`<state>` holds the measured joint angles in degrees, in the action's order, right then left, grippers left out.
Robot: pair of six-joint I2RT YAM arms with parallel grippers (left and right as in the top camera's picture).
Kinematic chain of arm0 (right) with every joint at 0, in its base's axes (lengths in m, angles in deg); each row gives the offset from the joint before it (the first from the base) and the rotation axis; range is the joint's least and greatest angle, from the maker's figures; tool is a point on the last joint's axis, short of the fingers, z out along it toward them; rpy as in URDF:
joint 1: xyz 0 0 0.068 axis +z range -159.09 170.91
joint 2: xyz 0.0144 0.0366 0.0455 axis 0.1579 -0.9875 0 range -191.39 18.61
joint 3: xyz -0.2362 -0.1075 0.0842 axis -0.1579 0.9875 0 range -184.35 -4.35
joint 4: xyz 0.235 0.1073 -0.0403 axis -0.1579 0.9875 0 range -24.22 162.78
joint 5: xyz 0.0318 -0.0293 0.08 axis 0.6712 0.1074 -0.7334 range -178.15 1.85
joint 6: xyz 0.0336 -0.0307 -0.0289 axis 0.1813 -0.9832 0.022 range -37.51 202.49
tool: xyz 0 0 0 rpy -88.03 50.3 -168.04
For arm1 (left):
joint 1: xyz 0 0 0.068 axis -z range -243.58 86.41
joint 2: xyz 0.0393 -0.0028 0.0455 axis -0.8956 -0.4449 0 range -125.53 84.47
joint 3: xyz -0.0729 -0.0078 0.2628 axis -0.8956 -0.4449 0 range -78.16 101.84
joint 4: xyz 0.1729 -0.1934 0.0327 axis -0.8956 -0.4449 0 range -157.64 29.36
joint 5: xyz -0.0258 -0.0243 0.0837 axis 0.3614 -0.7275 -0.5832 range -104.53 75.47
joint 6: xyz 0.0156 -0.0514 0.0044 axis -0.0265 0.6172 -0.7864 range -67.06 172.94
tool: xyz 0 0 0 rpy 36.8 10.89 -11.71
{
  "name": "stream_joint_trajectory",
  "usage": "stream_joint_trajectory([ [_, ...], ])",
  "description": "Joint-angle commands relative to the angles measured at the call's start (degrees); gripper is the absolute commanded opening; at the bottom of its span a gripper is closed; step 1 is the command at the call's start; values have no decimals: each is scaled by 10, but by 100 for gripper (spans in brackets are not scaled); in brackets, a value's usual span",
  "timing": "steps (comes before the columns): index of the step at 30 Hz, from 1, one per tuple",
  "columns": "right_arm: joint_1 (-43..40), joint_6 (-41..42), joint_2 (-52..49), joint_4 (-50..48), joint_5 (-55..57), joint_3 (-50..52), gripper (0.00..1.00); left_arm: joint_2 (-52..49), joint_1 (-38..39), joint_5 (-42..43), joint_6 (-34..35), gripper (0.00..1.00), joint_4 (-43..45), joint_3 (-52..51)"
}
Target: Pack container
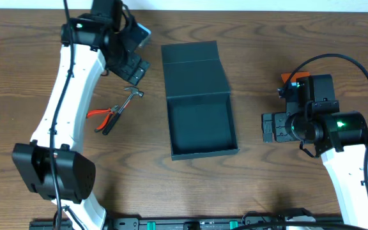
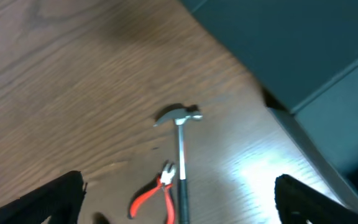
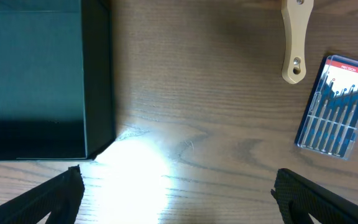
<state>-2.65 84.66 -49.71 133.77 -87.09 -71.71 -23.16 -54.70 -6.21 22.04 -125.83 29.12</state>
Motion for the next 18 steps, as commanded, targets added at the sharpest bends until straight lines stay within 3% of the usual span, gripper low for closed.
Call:
stream_joint_trajectory([
  [1, -5, 6, -2, 1, 4, -10, 99, -40, -19, -5, -62, 98, 3, -3],
  [6, -5, 6, -2, 1, 4, -10, 99, -107, -31, -5, -126, 98, 11, -3],
  [18, -5, 12, -2, 7, 4, -10, 99, -229, -32, -5, -160, 99, 51, -3],
])
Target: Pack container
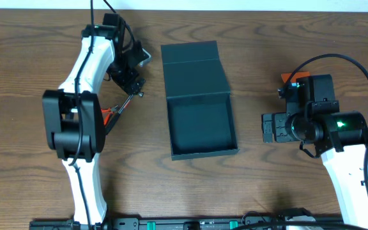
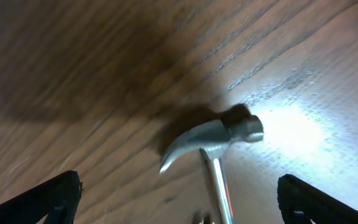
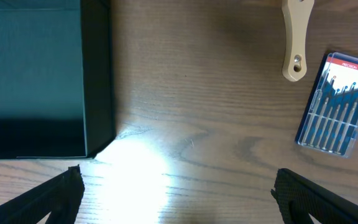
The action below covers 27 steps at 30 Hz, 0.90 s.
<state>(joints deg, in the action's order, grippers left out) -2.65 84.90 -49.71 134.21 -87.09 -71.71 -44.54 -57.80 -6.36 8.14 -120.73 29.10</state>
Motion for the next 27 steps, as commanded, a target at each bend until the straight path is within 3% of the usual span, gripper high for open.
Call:
stream_joint_trajectory([
  [1, -5, 10, -2, 4, 4, -10, 99, -19, -1, -3, -21, 98, 2, -3],
  [27, -5, 9, -2, 5, 22, -10, 99, -40, -1, -2, -37, 99, 20, -22],
])
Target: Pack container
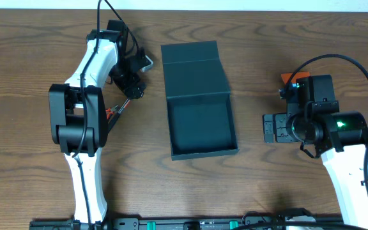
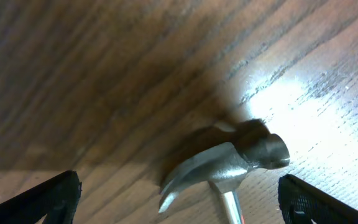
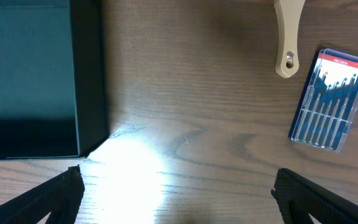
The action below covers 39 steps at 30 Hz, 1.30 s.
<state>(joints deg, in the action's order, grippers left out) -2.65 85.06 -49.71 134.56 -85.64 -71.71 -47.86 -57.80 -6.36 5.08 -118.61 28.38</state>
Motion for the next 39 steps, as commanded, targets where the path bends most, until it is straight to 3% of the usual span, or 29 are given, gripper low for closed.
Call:
stream_joint_trajectory([
  [1, -5, 8, -2, 2, 7, -10, 99, -7, -1, -2, -6, 99, -2, -17],
  [15, -5, 8, -2, 5, 7, -10, 99, -7, -1, 1, -13, 96, 5, -47],
  [21, -5, 8, -2, 13, 7, -10, 99, -7, -1, 1, -15, 87, 5, -51],
  [28, -5, 8, -2, 16, 7, -10, 99, -7, -1, 1, -15, 70, 5, -51],
  [39, -5, 8, -2, 16, 7, -10, 99, -7, 2, 1, -14, 56, 5, -51],
])
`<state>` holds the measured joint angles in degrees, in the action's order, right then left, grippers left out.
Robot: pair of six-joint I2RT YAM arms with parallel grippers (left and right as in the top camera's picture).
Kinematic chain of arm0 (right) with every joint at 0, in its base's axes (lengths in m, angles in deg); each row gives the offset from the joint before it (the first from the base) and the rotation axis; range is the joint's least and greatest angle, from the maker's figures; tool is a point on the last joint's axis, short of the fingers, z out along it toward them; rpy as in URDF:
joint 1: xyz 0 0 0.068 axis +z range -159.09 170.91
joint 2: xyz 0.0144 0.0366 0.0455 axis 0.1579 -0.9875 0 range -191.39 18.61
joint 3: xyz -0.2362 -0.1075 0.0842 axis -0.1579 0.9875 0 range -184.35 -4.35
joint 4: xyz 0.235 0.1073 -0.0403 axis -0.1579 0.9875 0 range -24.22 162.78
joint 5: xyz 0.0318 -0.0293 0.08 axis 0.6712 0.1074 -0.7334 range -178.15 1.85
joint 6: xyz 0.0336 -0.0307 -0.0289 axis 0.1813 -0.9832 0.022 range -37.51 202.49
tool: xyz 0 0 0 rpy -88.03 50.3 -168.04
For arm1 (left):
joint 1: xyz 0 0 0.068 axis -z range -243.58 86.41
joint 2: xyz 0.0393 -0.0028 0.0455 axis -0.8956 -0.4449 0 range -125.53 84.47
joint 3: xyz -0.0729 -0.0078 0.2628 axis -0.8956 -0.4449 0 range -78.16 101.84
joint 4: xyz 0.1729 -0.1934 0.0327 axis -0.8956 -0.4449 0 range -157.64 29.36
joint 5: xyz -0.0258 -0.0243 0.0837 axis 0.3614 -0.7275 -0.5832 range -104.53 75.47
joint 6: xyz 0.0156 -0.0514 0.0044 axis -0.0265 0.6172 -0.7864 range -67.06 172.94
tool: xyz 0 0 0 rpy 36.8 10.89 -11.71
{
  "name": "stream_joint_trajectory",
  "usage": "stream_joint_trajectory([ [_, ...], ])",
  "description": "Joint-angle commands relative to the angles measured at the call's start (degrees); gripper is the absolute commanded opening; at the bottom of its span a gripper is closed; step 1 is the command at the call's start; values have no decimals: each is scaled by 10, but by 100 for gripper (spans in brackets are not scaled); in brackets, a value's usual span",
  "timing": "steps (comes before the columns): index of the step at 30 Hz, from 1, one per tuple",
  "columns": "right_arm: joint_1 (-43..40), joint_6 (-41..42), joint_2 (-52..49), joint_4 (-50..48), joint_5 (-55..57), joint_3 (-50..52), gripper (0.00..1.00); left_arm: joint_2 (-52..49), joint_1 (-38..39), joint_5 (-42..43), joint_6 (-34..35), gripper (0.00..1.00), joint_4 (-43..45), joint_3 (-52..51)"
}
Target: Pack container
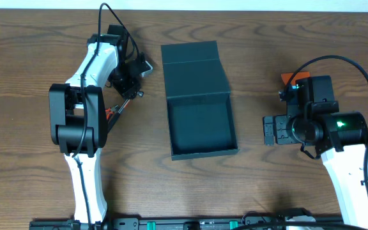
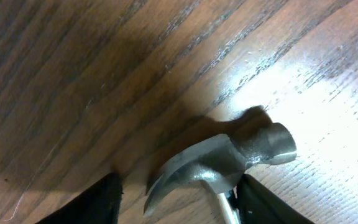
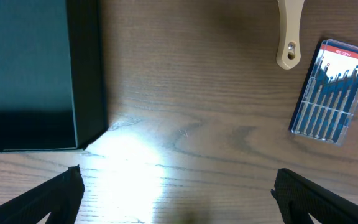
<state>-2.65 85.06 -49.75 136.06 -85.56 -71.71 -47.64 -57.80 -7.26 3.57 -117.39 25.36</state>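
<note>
A small steel claw hammer (image 2: 229, 158) lies on the wood table left of the open dark box (image 1: 203, 124). My left gripper (image 2: 176, 202) is low over it, fingers (image 2: 98, 202) either side of the neck just below the head. The jaws are partly drawn in but open; the left finger stands apart from the claw. In the overhead view the left gripper (image 1: 131, 89) covers most of the hammer. My right gripper (image 3: 176, 199) hangs wide open over bare wood right of the box, holding nothing.
Red-handled pliers (image 1: 110, 112) lie just beside the hammer's handle. A clear case of blue screwdrivers (image 3: 331, 93) and a beige handle (image 3: 289, 34) lie right of the box. The box lid (image 1: 193, 61) lies flat behind the tray. An orange item (image 1: 291, 78) peeks out by the right arm.
My left gripper's fingers stand much nearer each other, now flanking the hammer's neck. The hammer has not moved. The right gripper has barely shifted.
My left gripper was raised at the back left, with the hammer and pliers small below it. Then it was low over the hammer head, wide open, then a little nearer. Now its jaws are narrowed round the neck. The right arm stayed beside the box.
</note>
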Motion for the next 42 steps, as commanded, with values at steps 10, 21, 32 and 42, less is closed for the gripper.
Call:
stream_joint_trajectory([
  [10, -5, 8, -2, 1, 6, -10, 99, -9, 22, 10, 1, 48, -8, -21],
  [21, -5, 7, -2, 3, 6, -10, 99, -9, 32, 10, 1, 37, -10, -21],
  [32, -5, 7, -2, 3, 6, -10, 99, -9, 32, 10, 1, 22, -14, -21],
  [42, -5, 8, -2, 3, 6, -10, 99, -9, 32, 10, 1, 7, -14, -21],
])
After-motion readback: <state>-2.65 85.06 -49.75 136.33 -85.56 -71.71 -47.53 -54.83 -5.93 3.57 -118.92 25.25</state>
